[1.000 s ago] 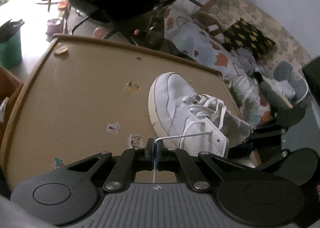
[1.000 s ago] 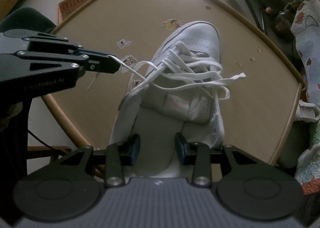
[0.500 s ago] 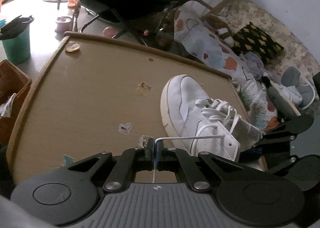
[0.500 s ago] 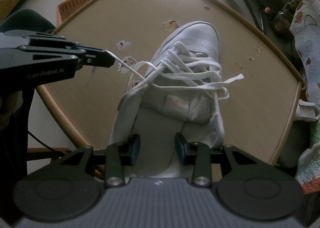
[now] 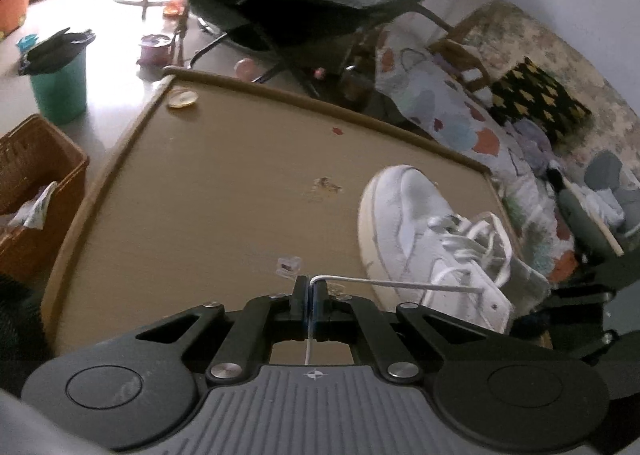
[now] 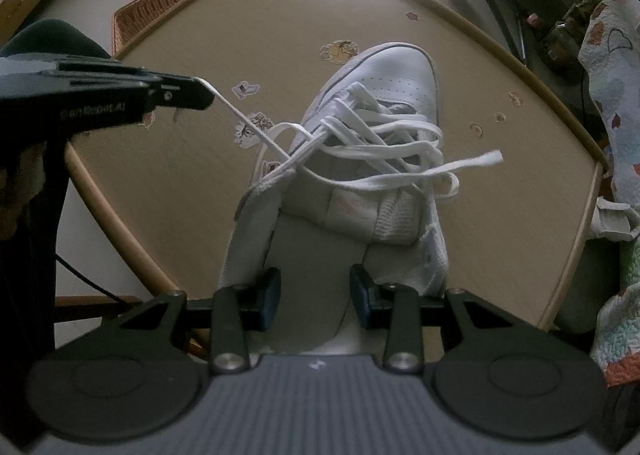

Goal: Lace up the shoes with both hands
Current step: 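Pull the lace end away from the sneaker with the left gripper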

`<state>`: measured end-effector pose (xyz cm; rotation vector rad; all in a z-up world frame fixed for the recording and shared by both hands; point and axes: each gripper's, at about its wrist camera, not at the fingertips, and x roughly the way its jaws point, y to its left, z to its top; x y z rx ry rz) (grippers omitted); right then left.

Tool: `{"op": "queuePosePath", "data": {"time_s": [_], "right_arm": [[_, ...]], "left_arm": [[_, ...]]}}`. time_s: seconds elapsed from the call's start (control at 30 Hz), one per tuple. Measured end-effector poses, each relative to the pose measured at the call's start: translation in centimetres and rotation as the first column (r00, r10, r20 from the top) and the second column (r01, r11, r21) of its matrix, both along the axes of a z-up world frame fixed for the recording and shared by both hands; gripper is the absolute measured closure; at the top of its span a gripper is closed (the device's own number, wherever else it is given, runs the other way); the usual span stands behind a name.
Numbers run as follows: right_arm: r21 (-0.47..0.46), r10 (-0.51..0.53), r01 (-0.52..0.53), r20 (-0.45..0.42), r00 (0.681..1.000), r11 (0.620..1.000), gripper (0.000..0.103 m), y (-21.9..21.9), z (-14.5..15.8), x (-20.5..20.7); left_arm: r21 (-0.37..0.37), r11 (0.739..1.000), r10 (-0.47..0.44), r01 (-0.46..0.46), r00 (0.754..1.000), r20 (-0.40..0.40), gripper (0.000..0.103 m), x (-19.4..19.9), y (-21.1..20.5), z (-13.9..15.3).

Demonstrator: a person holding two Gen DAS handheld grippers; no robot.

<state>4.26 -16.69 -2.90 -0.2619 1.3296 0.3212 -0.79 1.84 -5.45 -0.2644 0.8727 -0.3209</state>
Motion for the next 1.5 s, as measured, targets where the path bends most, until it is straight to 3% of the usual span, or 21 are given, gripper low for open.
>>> {"op": "queuePosePath", "data": {"time_s": [0.37, 0.73, 1.5], "right_arm": [[0.003, -0.004, 0.004, 0.003, 1.000, 1.000, 0.065, 0.1, -0.1, 0.0], [0.003, -0.063, 0.063, 0.023, 0.998, 0.998, 0.066, 0.1, -0.1, -0.2], [-0.008, -0.067, 0.067, 0.003, 0.998, 0.998, 0.066, 0.6, 0.0, 0.2]], "left_arm": [[-0.018, 0.998, 0.068, -0.068, 0.998, -0.015, 0.101, 0.6, 1.8, 0.0], [-0.007, 0.998, 0.068, -0.068, 0.997, -0.019, 0.101, 0.8, 2.0, -0.2], [0.054, 0.995, 0.088, -0.088, 0.996, 0.015, 0.101, 1.7, 3.0, 0.1]]}}
